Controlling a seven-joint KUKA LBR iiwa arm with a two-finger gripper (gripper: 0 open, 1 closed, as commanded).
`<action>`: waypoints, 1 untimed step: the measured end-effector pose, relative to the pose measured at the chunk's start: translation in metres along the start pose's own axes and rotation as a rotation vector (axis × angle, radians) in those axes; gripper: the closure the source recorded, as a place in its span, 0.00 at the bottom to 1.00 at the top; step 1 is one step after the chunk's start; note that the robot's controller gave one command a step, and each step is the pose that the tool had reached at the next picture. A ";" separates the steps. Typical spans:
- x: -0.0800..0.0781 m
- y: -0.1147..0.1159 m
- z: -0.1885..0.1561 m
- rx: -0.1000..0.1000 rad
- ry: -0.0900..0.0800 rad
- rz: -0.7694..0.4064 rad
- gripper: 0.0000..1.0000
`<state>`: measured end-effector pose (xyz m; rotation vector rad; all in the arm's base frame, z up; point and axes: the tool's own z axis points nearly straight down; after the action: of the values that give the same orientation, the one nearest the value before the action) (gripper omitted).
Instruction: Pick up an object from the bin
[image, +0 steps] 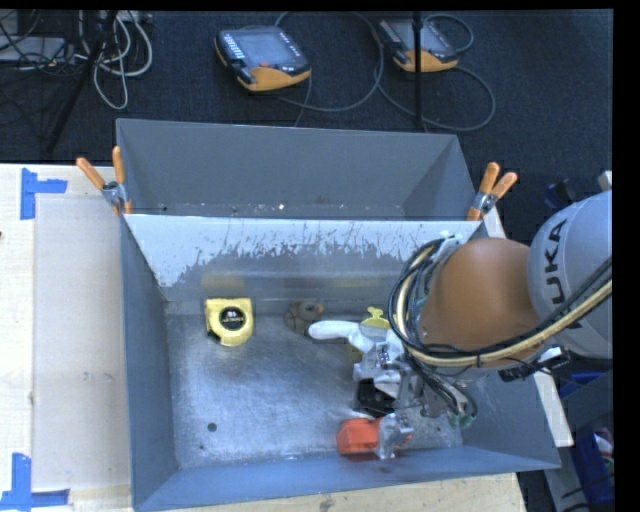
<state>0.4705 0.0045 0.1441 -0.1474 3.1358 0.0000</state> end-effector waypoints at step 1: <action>0.002 -0.032 0.006 -0.002 0.009 -0.014 0.00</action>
Offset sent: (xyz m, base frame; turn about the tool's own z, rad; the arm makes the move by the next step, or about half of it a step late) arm 0.0174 -0.0282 -0.0324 -0.1294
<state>0.4713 -0.0276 0.1382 -0.1697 3.1435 0.0024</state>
